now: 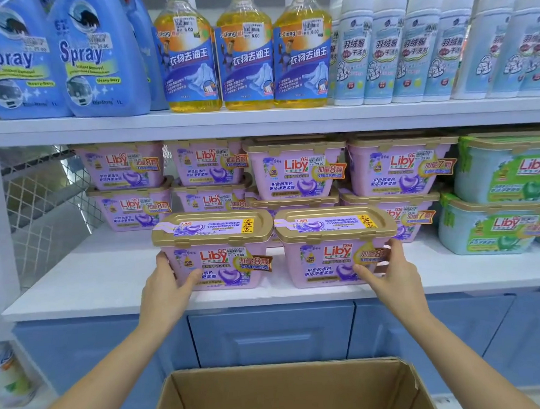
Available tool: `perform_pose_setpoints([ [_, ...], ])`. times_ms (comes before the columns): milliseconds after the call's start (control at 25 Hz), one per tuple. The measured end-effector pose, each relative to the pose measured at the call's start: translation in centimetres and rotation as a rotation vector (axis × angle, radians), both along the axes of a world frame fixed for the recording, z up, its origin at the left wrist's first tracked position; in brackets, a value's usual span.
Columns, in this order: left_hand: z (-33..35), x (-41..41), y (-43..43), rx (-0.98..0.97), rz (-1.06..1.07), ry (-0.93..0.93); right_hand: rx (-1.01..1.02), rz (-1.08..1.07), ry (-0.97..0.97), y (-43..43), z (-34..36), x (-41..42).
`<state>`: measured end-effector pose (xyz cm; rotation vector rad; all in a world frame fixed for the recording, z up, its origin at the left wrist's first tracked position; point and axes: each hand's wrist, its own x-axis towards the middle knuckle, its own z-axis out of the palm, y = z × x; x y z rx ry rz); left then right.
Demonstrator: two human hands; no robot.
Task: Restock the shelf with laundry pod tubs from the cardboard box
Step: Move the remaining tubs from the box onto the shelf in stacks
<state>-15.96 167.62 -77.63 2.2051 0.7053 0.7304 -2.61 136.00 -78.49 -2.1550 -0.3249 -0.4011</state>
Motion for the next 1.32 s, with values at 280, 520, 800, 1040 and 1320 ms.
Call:
perform_pose_setpoints([
  [280,-0.6,0.5,0.3,-0.026,-0.012,-0.010,0.031,-0.007,-0.023,0.3,-0.8,0.0],
  [520,-2.3,-2.4,-0.4,0.069,-0.044,-0.148,0.116,0.063,0.044,-1.1,-1.5,-1.6],
  [800,-7.4,-10.6,-3.2,0.211,-0.186,-0.129,-0.133,0.093,0.045,-5.7,-6.9,-8.8],
  [1040,-15.9,-18.4,-5.4,0.135,-0.258,0.243,-0.335,0.176,0.281,-9.3,-14.4,-17.0],
  [1320,-21.7,-22.4,-6.7,0.277,-0.353,0.933,-0.636,0.195,0.657,-11.5,-20.3,-20.0],
])
